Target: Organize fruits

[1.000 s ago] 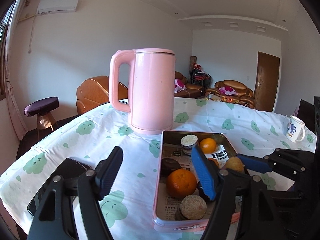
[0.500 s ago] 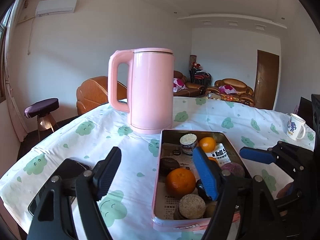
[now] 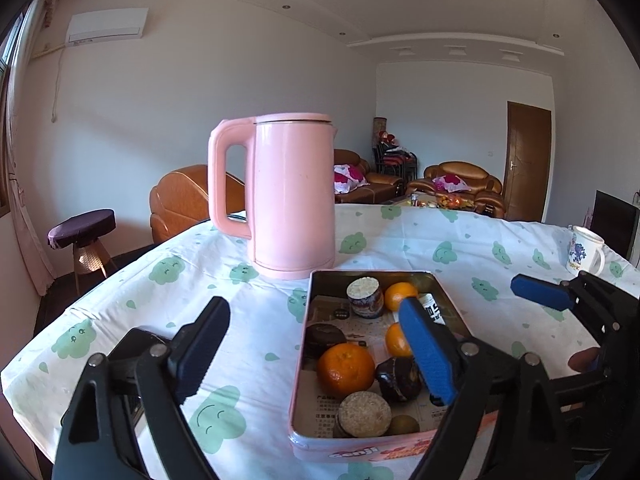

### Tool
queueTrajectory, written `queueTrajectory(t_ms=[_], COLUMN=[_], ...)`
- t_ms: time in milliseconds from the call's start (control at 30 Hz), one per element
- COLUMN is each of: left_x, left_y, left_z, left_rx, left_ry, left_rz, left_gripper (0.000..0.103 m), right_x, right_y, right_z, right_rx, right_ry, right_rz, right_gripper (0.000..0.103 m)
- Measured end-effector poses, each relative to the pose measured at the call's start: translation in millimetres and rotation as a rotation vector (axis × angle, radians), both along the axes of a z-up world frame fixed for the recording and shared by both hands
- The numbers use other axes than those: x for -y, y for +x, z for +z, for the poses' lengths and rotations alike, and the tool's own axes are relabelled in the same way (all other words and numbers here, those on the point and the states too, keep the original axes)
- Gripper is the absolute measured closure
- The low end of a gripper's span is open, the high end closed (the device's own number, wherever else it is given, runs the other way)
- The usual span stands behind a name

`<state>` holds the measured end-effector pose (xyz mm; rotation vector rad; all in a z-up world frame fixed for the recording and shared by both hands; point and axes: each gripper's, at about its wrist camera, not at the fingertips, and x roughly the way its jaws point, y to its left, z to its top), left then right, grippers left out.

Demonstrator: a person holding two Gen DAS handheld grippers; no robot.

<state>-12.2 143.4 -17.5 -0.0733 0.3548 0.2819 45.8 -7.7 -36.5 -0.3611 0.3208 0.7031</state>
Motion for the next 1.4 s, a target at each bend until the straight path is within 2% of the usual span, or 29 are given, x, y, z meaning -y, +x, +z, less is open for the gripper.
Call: queueTrajectory(t_ms=[133,300,467,800,1400], left_x=[13,26,33,44,51], left_y=[0,-3,-4,-6,-7], left_z=[6,11,13,17,16], left_rx=[0.006,0.018,0.021,0.028,0.026], left_ry=[0.024,0.042,0.053,0.076,0.085], left_rz=[-0.025,-0.043,-0.056,-0.073,-0.082], left_gripper=[0.012,0.007,0.006,0.004,0.003], right_x=[20,37,49,62,71], right_y=[0,2,2,-2,-4], right_z=[5,14,22,33,35], right_rx=[0.032,0.041,0.044,0.054,0.059], right_ry=[0.031,0.053,0.078,0.116,0.141], right_rz=[-0.047,-0.093,-0.12,-0.137,-0.147], right_gripper=[0.024,0.022,0.02,0.019,0.019])
